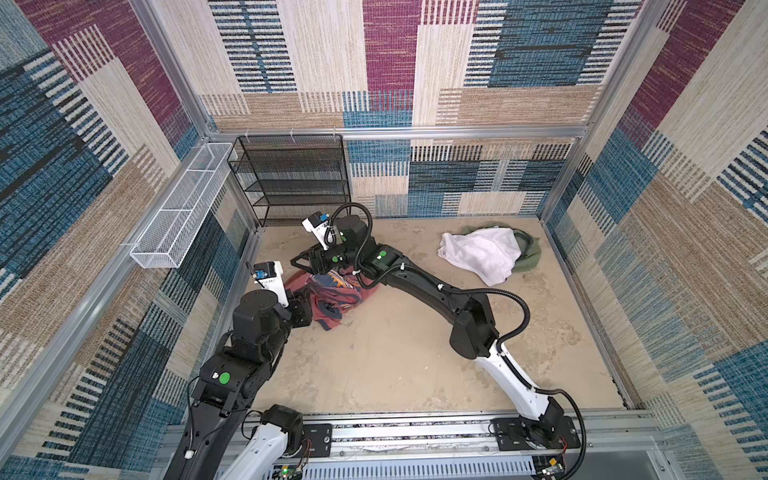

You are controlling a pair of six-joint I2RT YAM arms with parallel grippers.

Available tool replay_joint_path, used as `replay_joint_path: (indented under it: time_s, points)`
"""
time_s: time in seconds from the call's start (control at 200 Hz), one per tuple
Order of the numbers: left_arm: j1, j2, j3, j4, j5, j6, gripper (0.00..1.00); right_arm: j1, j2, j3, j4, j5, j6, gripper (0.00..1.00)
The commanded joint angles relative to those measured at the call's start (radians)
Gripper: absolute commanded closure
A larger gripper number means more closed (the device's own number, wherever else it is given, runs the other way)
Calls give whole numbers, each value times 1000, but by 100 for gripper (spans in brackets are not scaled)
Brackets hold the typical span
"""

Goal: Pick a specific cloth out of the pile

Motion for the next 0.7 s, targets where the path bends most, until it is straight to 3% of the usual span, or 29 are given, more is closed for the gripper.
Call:
replay_joint_path:
  time_s: [0.0, 0.205, 0.386, 0.696]
  points:
    - [0, 8, 13, 15, 36, -9, 50, 2, -83, -96, 44, 12, -14, 47]
    - [-1, 75, 3, 33, 107, -29, 50, -3, -350, -536, 231, 125, -31, 46]
    - [-5, 158, -39, 128, 169, -59, 51, -47, -584, -932, 413, 185, 28, 45]
    - [-65, 438, -34, 321, 194, -73, 51, -184, -925, -1419, 503, 311, 83, 44]
